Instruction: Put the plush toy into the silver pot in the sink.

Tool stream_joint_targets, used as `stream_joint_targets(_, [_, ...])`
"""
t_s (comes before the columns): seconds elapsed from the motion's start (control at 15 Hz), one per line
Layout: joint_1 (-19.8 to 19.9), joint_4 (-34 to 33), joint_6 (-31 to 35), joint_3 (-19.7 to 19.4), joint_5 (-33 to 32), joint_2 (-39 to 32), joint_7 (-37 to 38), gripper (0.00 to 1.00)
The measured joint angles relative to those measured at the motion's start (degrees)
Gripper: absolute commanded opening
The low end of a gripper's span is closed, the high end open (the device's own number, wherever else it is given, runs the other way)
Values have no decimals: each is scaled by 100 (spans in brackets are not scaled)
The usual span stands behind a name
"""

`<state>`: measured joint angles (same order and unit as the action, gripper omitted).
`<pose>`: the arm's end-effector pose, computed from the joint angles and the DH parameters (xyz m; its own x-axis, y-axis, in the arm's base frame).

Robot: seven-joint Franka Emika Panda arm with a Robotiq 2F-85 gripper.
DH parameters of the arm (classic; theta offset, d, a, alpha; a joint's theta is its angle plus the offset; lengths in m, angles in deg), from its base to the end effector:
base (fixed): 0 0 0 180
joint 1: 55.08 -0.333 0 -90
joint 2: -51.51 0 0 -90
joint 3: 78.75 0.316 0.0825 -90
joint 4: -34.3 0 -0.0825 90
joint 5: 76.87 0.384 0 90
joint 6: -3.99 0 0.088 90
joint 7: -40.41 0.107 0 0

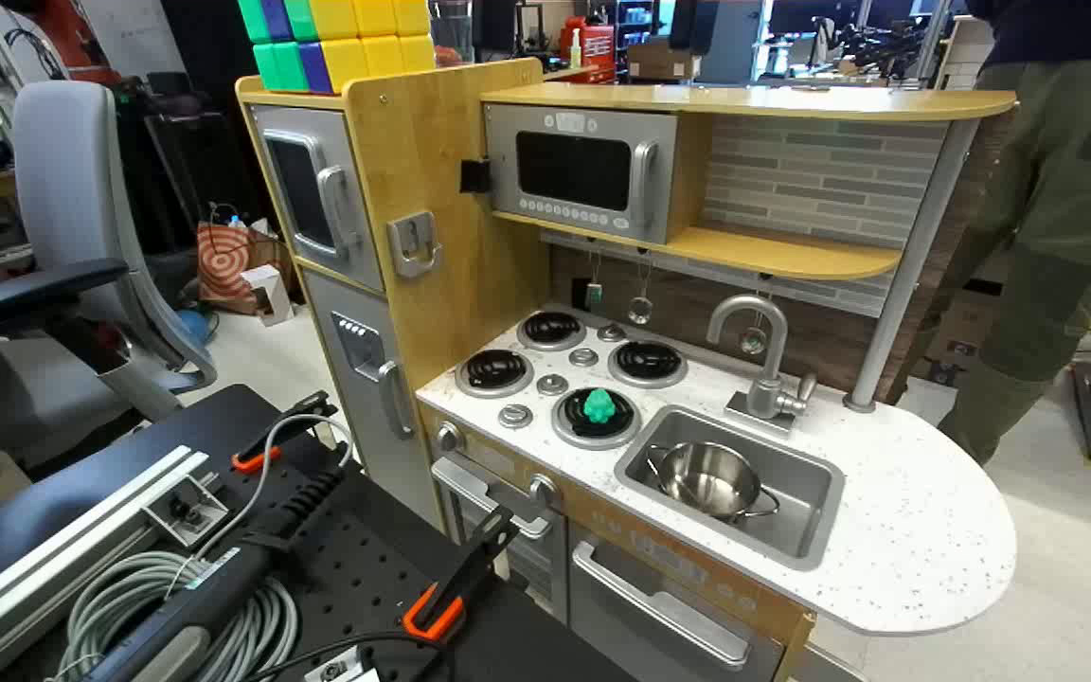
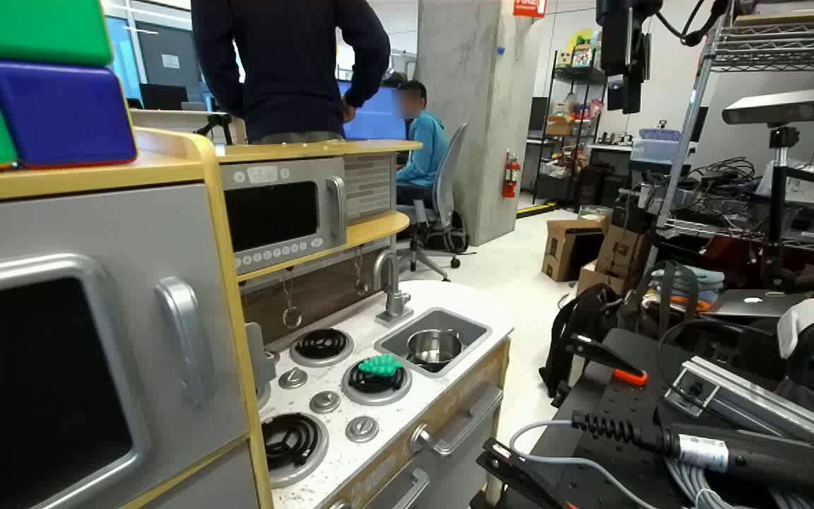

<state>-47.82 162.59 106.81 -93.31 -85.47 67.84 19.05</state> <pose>0.4101 -0.1835 0.4685 0.9822 0.0522 -0.1802 0.0536 -0.9986 0.0025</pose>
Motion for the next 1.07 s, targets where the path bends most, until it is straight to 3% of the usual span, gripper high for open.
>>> stream_joint_targets(0.2, [0,23,98,4,25,0,14,100])
stream_joint_targets(0.53, [-51,581,2384,302,0,-142,294,100])
stream_joint_targets(0.8, [-66,950,4123,769,-453,-727,1143,100])
stream_joint_targets(0.93, [-43,979,4225,934,-1074,-1090,1825,100])
stream_joint_targets(1.07, [-38,952,4225,961,-1221,-1225,1987,100])
